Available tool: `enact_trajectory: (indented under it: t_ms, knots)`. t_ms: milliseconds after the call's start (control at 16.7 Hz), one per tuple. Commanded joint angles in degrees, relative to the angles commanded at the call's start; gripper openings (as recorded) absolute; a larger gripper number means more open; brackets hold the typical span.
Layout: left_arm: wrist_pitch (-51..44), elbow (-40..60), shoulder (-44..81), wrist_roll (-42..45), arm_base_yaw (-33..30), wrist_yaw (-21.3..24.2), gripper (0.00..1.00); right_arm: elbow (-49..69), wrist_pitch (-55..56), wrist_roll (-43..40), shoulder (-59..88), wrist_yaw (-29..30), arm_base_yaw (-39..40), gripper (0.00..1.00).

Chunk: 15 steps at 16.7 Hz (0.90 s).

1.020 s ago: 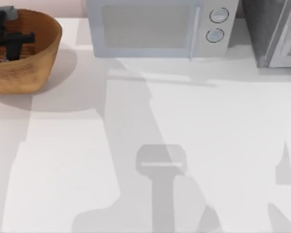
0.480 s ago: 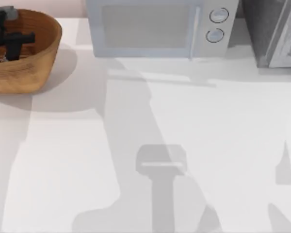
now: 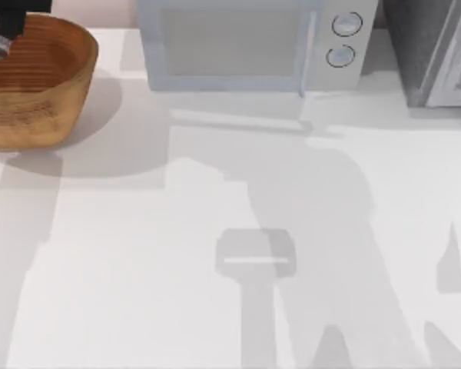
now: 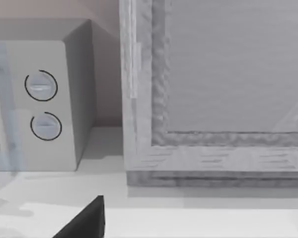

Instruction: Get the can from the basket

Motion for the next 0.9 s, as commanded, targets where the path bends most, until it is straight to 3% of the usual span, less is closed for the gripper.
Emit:
enact_trajectory:
  t_ms: [360, 660, 900]
  knots:
    - [9.9, -31.1, -27.4, -1.2, -1.3, -7.0, 0.0, 0.0, 0.0, 0.0, 0.0, 0.0, 0.0, 1.0]
    - [15.2, -65.3, -46.4, -1.7, -1.4, -7.3, 0.0, 0.0, 0.0, 0.0, 0.0, 0.0, 0.0, 1.0]
    - [21.8, -86.2, -69.5, -2.9, -1.0, -7.7, 0.0, 0.0, 0.0, 0.0, 0.0, 0.0, 0.0, 1.0]
